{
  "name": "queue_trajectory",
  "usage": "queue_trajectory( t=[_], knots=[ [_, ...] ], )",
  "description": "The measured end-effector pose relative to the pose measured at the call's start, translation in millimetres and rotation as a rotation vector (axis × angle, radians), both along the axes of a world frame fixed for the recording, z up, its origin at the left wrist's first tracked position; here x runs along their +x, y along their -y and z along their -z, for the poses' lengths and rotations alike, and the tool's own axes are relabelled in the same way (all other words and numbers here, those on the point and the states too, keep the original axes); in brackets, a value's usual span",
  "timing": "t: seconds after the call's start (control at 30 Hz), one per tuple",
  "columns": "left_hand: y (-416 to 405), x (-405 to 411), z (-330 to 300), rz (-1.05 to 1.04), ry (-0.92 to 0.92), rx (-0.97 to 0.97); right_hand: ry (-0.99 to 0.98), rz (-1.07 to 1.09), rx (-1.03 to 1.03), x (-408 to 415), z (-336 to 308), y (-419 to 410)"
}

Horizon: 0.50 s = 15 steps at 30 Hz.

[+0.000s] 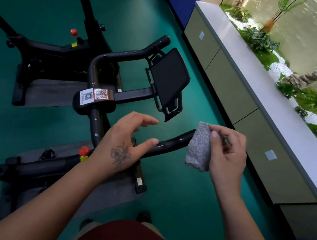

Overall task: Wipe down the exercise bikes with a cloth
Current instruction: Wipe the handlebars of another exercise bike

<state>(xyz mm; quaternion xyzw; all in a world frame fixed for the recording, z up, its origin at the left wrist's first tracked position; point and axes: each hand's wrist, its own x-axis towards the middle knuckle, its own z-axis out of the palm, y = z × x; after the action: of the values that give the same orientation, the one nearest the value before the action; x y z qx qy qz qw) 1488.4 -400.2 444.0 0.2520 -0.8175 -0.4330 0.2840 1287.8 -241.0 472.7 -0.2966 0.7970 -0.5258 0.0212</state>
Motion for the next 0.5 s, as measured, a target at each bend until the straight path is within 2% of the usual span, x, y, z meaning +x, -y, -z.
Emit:
queue_trajectory(
  t=[0.23,0.5],
  knots=[
    [29.8,50.6,1.7,-0.028,0.042,-0.005,-0.315,0.002,0.237,24.6,8.5,1.5],
    [65.8,80.3,5.4,0.051,0.107,-0.036,-0.278,0.093,0.409,48.2,22.9,5.3]
  ],
)
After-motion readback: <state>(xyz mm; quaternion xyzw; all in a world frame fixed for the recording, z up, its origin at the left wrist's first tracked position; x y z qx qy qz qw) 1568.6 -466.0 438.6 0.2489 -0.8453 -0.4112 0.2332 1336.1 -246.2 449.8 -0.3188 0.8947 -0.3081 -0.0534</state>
